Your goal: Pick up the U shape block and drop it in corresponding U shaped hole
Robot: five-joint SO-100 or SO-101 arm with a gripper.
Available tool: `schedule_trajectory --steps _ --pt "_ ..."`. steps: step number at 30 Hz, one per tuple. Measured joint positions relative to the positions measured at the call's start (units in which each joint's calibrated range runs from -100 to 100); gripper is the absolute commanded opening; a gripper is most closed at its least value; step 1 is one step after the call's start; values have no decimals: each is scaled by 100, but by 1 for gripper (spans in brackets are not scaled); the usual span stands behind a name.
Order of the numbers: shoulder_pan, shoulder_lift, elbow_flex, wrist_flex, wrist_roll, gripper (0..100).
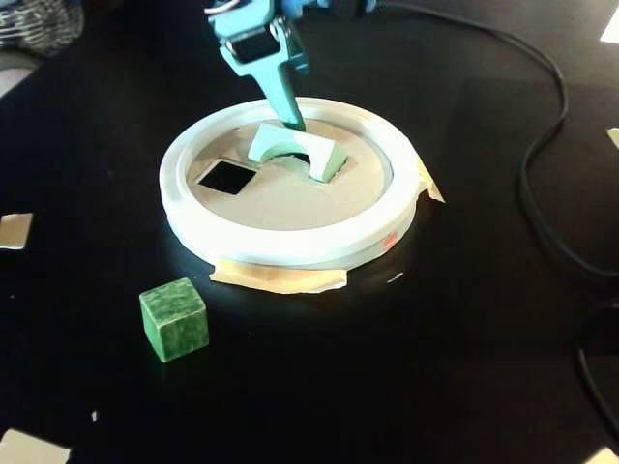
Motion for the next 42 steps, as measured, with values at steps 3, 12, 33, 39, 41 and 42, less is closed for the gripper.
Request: schedule_trajectory --steps 3,12,33,39,41,42 --pt "0 9 0 0 0 88" --pt "0 116 -10 -39 0 88" --pt "-80 276 -264 -97 151 90" --pt "120 276 -264 -58 332 90" --pt "130 276 -264 -58 342 90" --pt "140 276 -264 -58 342 90"
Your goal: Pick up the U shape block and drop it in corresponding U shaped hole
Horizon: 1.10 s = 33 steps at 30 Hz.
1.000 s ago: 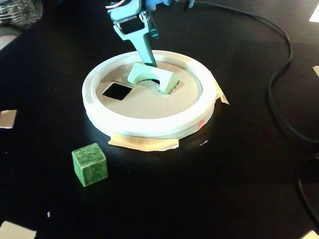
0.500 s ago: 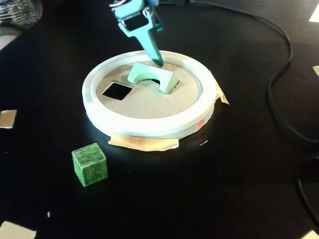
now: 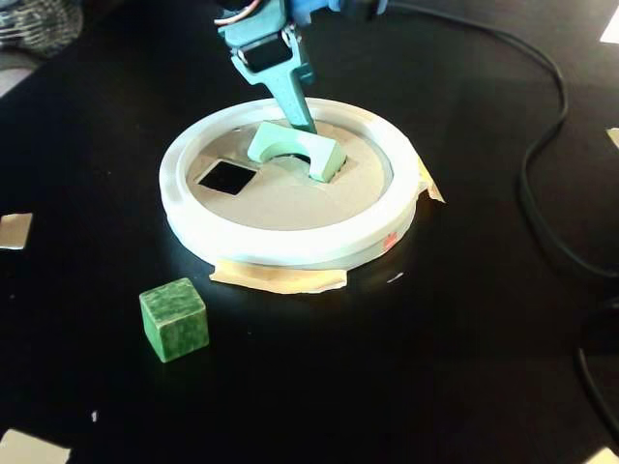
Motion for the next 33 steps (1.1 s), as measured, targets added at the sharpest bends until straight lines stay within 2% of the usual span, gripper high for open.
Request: schedule_trajectory --steps 4,12,33 --pt "0 0 0 58 0 90" --pt "100 -18 -176 1028 0 90" --pt "-60 -802 -703 1377 15 88"
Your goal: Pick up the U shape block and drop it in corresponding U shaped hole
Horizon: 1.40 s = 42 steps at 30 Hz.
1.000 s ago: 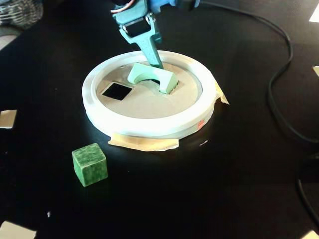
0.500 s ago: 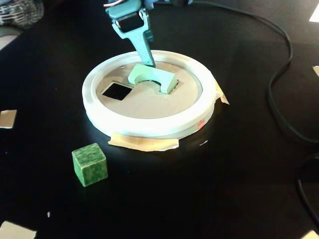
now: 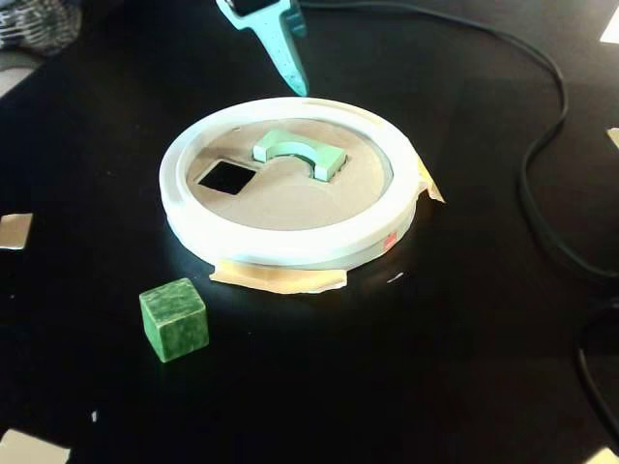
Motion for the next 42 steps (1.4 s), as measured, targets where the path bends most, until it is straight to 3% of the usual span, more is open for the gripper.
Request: schedule_trajectory --steps 4,9,17,22,25,35,38,42 --pt "30 0 0 223 220 88" --pt "579 0 0 1115 943 88" --pt "1518 -767 0 2881 2833 88" --pt "1918 -1658 0 3181 4176 88" --pt "2138 -2167 117 3337 4669 88" --pt "4396 -5983 2811 3540 5446 88" --pt "5524 -7365 4119 3259 5534 88" --pt "6204 -8596 5739 2483 5563 88"
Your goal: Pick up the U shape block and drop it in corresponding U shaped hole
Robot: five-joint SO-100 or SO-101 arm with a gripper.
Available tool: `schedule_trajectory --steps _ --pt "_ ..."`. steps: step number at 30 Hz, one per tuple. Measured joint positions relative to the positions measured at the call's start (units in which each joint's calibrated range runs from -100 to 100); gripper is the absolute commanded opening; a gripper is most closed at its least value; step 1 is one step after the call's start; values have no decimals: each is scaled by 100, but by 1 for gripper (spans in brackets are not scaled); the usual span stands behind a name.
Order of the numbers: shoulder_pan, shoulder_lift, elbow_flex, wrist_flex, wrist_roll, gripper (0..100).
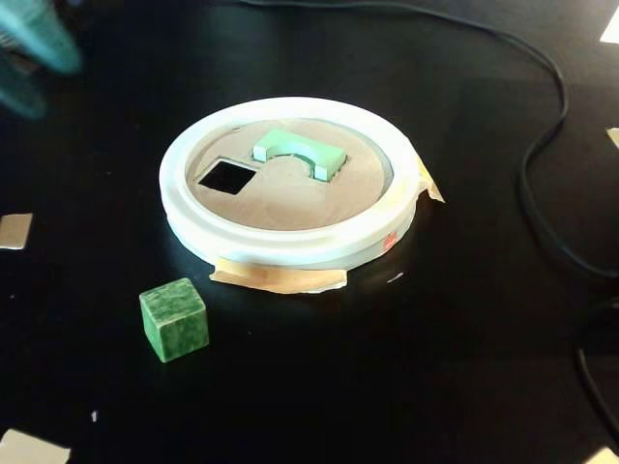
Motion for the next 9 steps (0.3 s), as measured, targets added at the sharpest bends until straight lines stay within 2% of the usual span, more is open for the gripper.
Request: schedule_trajectory --steps 9 --pt "210 -1364 2723 -2357 15 88"
